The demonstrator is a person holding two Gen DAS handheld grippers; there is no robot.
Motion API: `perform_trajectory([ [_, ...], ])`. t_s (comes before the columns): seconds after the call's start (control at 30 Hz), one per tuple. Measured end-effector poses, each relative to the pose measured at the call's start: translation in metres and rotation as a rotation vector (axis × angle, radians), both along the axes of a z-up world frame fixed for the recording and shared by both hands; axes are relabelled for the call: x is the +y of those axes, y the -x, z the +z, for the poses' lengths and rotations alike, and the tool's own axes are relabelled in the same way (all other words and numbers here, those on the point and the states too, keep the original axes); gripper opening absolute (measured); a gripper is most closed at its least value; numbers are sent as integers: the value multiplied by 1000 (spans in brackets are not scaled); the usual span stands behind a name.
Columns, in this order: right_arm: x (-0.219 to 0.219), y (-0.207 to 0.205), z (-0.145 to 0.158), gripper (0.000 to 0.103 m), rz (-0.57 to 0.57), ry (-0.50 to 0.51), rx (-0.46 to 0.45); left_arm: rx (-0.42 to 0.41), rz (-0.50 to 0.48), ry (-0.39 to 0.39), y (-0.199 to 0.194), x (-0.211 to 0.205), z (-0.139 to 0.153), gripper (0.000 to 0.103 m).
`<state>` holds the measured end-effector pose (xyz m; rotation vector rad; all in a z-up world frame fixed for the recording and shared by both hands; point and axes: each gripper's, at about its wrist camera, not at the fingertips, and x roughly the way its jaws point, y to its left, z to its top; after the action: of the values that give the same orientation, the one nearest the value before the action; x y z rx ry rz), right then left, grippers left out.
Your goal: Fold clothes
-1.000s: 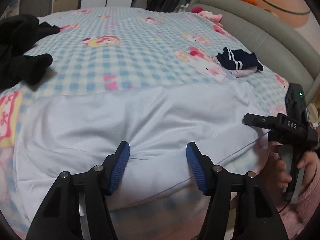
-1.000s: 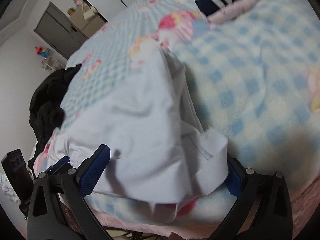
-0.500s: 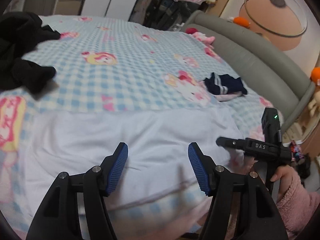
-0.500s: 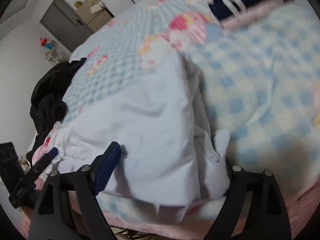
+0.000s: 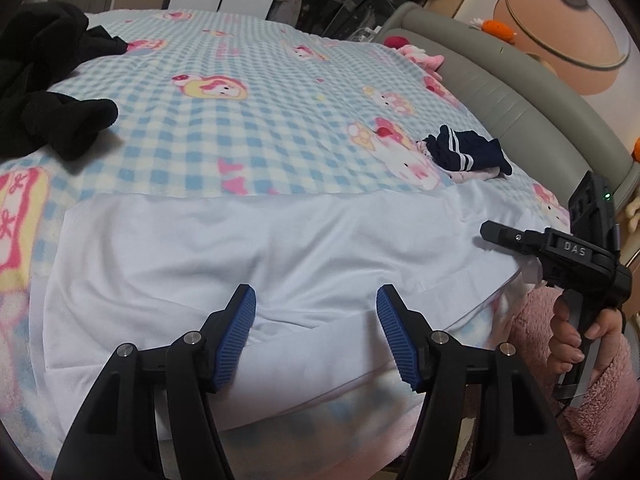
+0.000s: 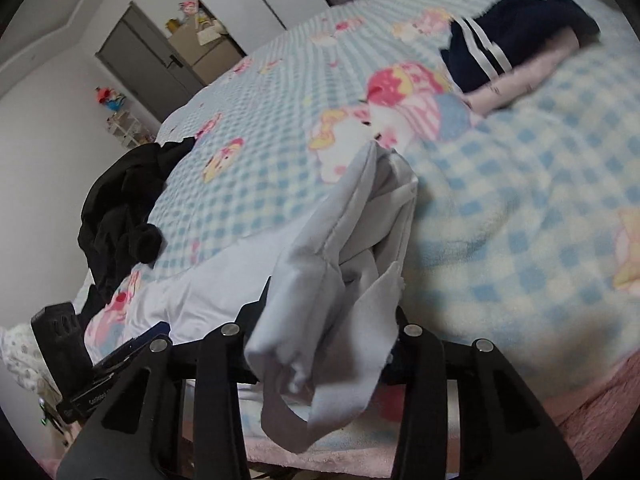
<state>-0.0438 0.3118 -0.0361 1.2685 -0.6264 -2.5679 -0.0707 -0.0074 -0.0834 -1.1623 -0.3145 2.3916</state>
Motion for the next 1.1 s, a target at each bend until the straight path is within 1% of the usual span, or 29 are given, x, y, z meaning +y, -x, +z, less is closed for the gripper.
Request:
perform_trajectory([
  [0.07,-5,1,2,41,9,-12,16,-13,-5,-20,1,2,4,65],
  [0.17,2,3,-8,40,-7,40,11,-20,-33,-49,4,14,15,65],
  [0.23,11,3,-15,41,-39,70,-3,-5,-80,-49,8,36,26,65],
  [0.33,31,-3,-12,44,-110,79,19,-5,-163,-22,17,82,38,65],
  [0.37,39,-6,-7,49,-141,68,42,-7,-190,-8,19,98,40,65],
  [0.4,48,-11,-2,56,-175,55,64,-10,-216,10,21,113,40,65],
  [0.43,58,-16,2,60,-211,45,86,-12,-242,28,22,129,40,65],
  [0.47,69,-20,6,66,-246,33,103,-15,-268,46,24,144,40,66],
  [0.5,77,-20,4,68,-271,14,82,-17,-293,64,25,159,40,68],
  [0.53,85,-20,1,68,-294,-3,58,-20,-319,82,27,174,40,73],
  [0.6,97,-17,-10,68,-332,-8,-6,-27,-371,124,30,205,39,75],
  [0.63,102,-16,-15,68,-356,15,-24,-32,-392,161,30,220,36,76],
  [0.67,105,-15,-17,68,-378,13,-38,-29,-401,207,30,231,34,77],
  [0.7,107,-14,-18,68,-399,-11,-58,-29,-411,256,29,241,31,77],
  [0.73,109,-12,-20,68,-419,-33,-77,-33,-419,301,28,249,28,79],
  [0.77,110,-11,-21,68,-431,-44,-88,-32,-418,329,28,256,24,79],
  [0.87,113,-13,-27,68,-427,-55,-103,-37,-405,378,26,264,12,79],
  [0.9,110,-11,-28,70,-421,-65,-108,-32,-402,386,26,265,10,78],
  [0.97,106,-9,-30,71,-410,-86,-119,-22,-392,375,25,264,9,71],
  [1.03,101,-8,-30,72,-402,-102,-122,-25,-373,343,26,260,10,53],
  [1.1,99,-10,-29,74,-392,-100,-114,-42,-343,281,28,251,13,45],
])
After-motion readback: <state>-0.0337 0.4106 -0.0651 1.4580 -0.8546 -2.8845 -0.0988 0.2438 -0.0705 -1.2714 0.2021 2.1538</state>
